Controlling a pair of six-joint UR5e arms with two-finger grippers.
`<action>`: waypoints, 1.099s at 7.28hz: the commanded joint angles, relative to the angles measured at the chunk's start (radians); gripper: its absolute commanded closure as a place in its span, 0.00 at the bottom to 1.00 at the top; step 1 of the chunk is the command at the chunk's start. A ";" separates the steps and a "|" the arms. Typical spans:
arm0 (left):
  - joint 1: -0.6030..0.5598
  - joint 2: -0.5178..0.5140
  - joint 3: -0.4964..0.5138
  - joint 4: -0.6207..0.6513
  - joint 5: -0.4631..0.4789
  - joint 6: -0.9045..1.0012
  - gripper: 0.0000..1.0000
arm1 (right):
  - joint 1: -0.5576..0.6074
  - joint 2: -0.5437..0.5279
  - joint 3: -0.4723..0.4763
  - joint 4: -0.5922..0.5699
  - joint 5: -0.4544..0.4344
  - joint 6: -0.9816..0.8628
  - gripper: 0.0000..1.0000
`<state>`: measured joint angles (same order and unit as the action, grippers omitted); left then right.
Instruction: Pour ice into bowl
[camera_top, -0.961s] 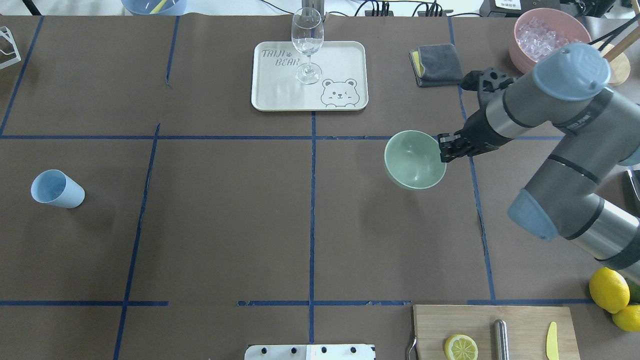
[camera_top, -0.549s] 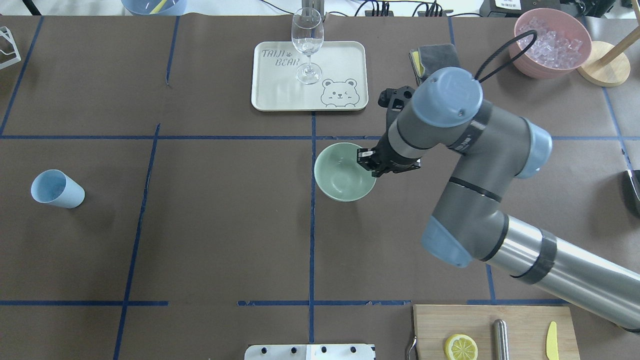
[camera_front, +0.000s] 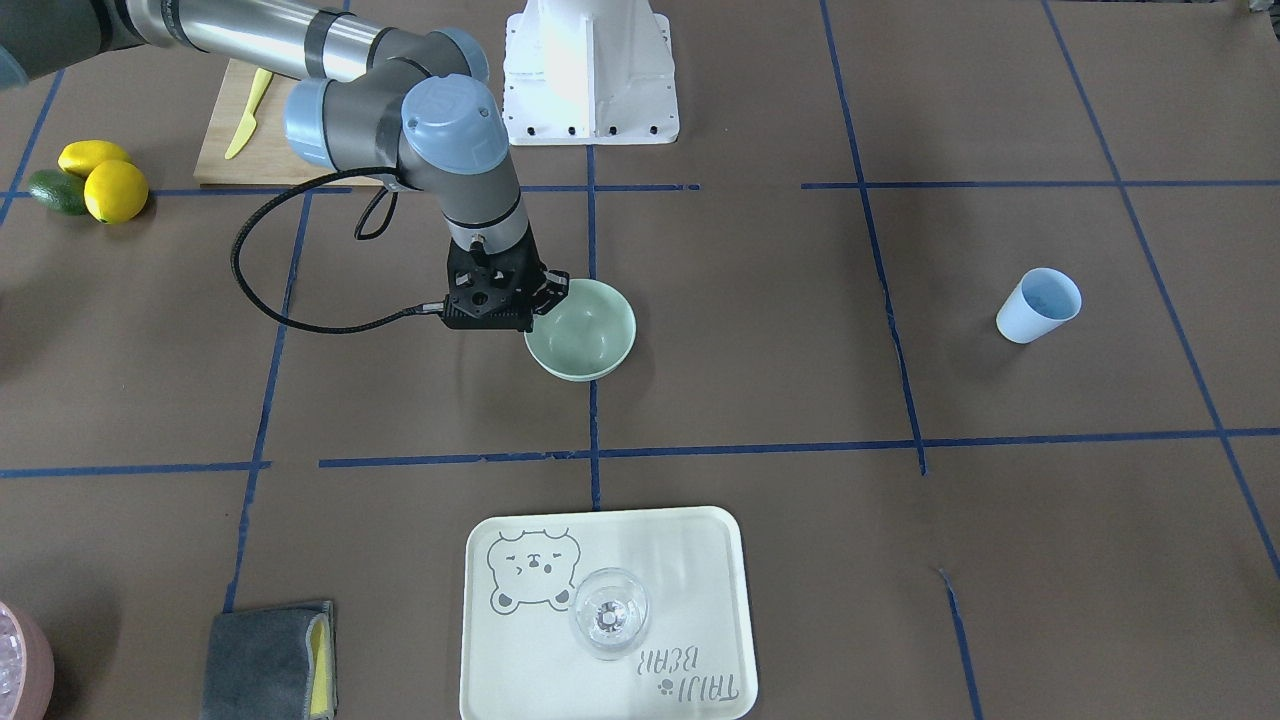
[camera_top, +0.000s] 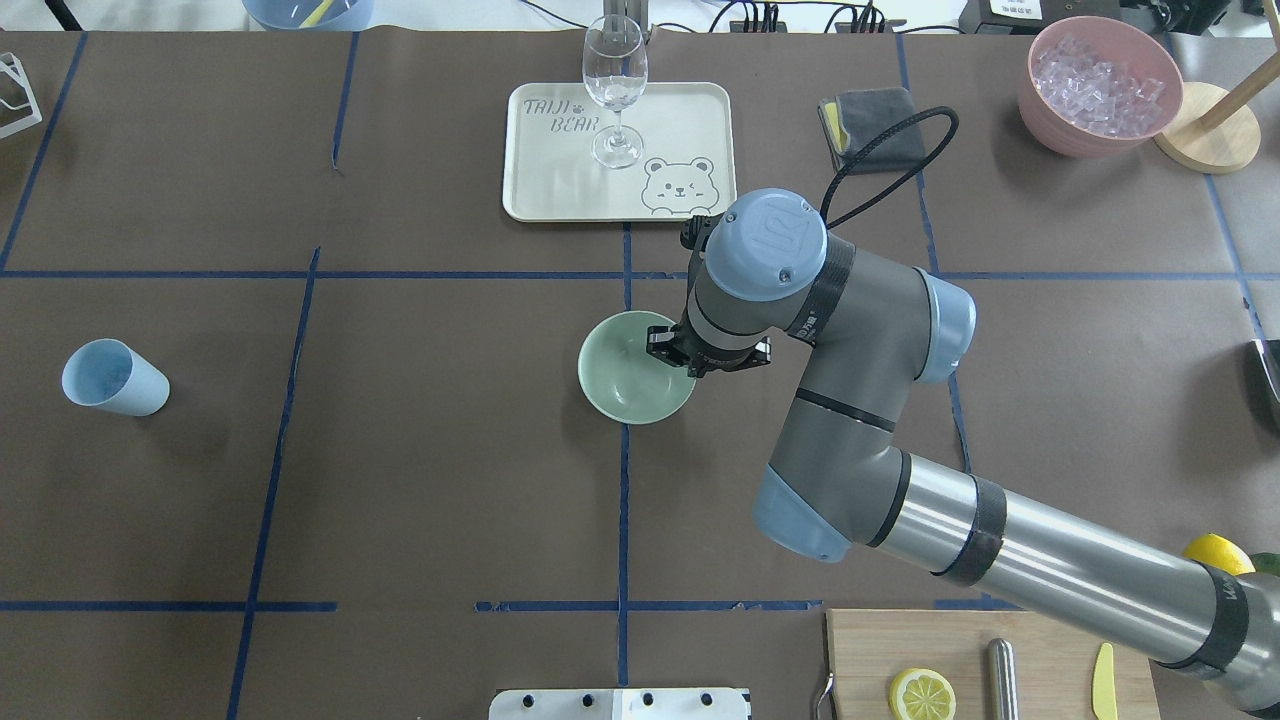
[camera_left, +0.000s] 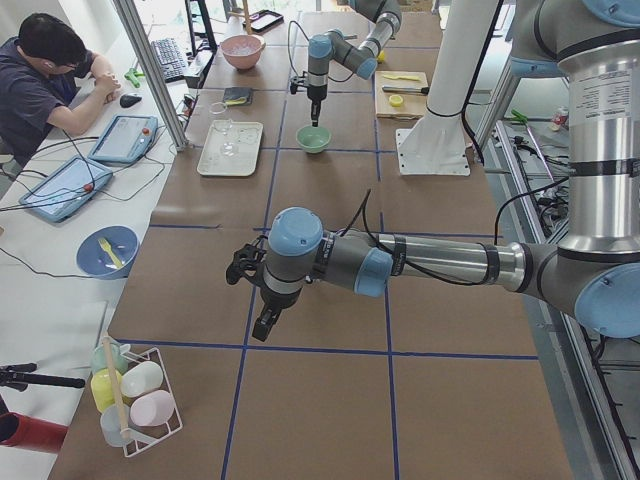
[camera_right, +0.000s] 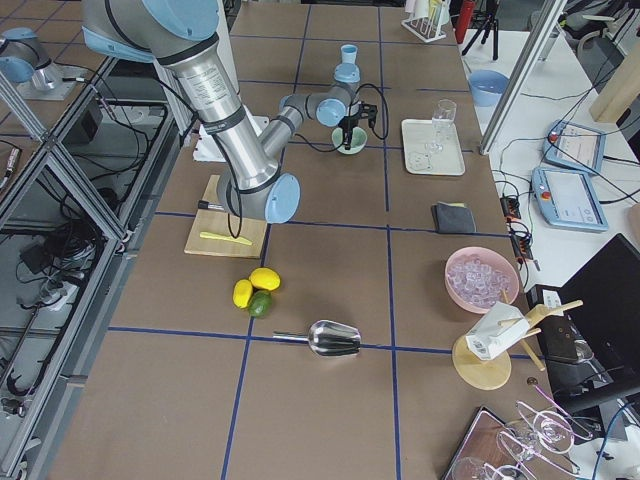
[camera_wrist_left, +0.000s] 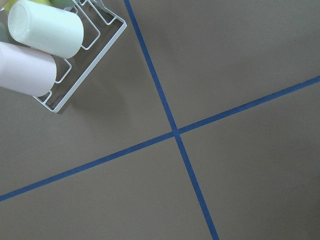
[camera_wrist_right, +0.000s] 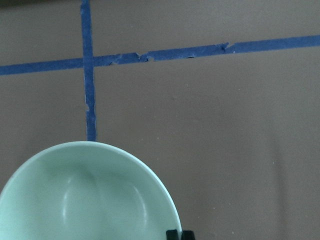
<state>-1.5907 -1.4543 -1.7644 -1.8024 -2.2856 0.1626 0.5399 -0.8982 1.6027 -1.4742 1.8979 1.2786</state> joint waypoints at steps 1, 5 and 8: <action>0.000 0.000 0.000 0.000 0.000 0.000 0.00 | -0.005 0.002 -0.003 0.008 0.001 0.001 1.00; 0.000 0.020 0.002 -0.005 0.000 -0.005 0.00 | 0.085 0.004 0.017 0.000 0.021 -0.054 0.00; 0.003 0.003 -0.001 -0.002 -0.002 -0.012 0.00 | 0.378 -0.118 0.046 -0.006 0.280 -0.404 0.00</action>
<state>-1.5894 -1.4410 -1.7644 -1.8069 -2.2860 0.1531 0.7838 -0.9500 1.6358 -1.4792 2.0703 1.0475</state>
